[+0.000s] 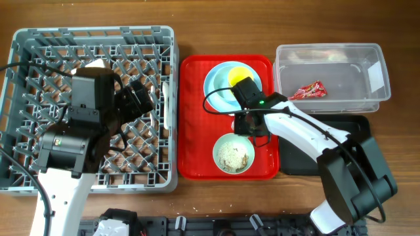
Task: Sort waste into correct bins and load items into the dishwasher rack
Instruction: 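Grasp the crumpled white tissue beside the plate with the right gripper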
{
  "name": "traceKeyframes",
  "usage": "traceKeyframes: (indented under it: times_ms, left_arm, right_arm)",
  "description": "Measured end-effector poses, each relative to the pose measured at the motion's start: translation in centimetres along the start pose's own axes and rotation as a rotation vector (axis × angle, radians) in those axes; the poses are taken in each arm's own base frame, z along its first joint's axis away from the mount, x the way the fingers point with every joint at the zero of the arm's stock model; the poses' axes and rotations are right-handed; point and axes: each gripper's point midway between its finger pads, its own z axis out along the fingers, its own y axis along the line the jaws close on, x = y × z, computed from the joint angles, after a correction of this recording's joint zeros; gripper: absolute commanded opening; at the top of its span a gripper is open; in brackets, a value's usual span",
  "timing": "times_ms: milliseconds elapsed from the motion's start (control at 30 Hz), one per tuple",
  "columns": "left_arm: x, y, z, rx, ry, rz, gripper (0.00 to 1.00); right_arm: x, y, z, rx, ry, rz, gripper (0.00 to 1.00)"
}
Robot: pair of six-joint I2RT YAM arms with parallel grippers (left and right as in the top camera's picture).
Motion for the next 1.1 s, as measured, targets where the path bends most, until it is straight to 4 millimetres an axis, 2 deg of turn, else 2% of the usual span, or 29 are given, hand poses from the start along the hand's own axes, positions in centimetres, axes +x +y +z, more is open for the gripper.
traceKeyframes:
  times_ms: [33, 67, 133, 167, 200, 233, 267, 333, 433, 500, 533, 567, 600, 633, 667, 733, 800, 1033, 1100]
  left_arm:
    - [0.0, 0.0, 0.0, 0.0, 0.0, 0.0, 1.0]
    - [0.0, 0.0, 0.0, 0.0, 0.0, 0.0, 1.0]
    - [0.0, 0.0, 0.0, 0.0, 0.0, 0.0, 1.0]
    - [0.0, 0.0, 0.0, 0.0, 0.0, 0.0, 1.0]
    - [0.0, 0.0, 0.0, 0.0, 0.0, 0.0, 1.0]
    - [0.0, 0.0, 0.0, 0.0, 0.0, 0.0, 1.0]
    - [0.0, 0.0, 0.0, 0.0, 0.0, 0.0, 1.0]
    - [0.0, 0.0, 0.0, 0.0, 0.0, 0.0, 1.0]
    - [0.0, 0.0, 0.0, 0.0, 0.0, 0.0, 1.0]
    - [0.0, 0.0, 0.0, 0.0, 0.0, 0.0, 1.0]
    - [0.0, 0.0, 0.0, 0.0, 0.0, 0.0, 1.0]
    - [0.0, 0.0, 0.0, 0.0, 0.0, 0.0, 1.0]
    - [0.0, 0.0, 0.0, 0.0, 0.0, 0.0, 1.0]
    - [0.0, 0.0, 0.0, 0.0, 0.0, 0.0, 1.0]
    - [0.0, 0.0, 0.0, 0.0, 0.0, 0.0, 1.0]
    - [0.0, 0.0, 0.0, 0.0, 0.0, 0.0, 1.0]
    - [0.0, 0.0, 0.0, 0.0, 0.0, 0.0, 1.0]
    - [0.0, 0.0, 0.0, 0.0, 0.0, 0.0, 1.0]
    - [0.0, 0.0, 0.0, 0.0, 0.0, 0.0, 1.0]
  right_arm:
    - [1.3, 0.2, -0.1, -0.024, 0.062, -0.002, 0.04]
    - [1.6, 0.6, -0.5, -0.045, 0.07, -0.004, 0.04]
    - [0.6, 1.7, -4.3, -0.128, -0.024, -0.022, 0.04]
    - [-0.7, 2.2, -7.6, -0.176, -0.142, -0.034, 0.04]
    - [-2.1, 2.0, -12.6, -0.219, -0.307, -0.028, 0.04]
    - [-3.1, 0.8, -15.7, -0.208, -0.42, -0.002, 0.04]
    - [-3.6, -1.5, -17.7, -0.154, -0.501, 0.058, 0.06]
    - [-4.1, -3.2, -18.4, -0.127, -0.529, 0.103, 0.09]
    - [-3.4, -1.8, -17.5, -0.178, -0.472, 0.028, 0.11]
    - [-2.7, -1.6, -15.6, -0.176, -0.404, -0.001, 0.11]
    - [-2.1, -1.8, -13.5, -0.16, -0.353, -0.012, 0.13]
    - [-1.6, -2.0, -11.3, -0.142, -0.3, -0.016, 0.18]
    - [-1.3, -2.2, -8.8, -0.124, -0.25, -0.017, 0.3]
    - [-1.0, -2.4, -6.6, -0.103, -0.203, -0.021, 0.47]
    - [-1.1, -2.3, -5.4, -0.104, -0.185, -0.027, 0.58]
    - [-1.7, -1.7, -3.6, -0.116, -0.17, -0.033, 0.7]
    - [-1.5, -1.4, -2.5, -0.131, -0.142, -0.032, 0.78]
    - [-1.2, -1.2, -2.1, -0.141, -0.119, -0.035, 0.79]
    - [-1.3, -1.2, -2.1, -0.142, -0.121, -0.035, 0.76]
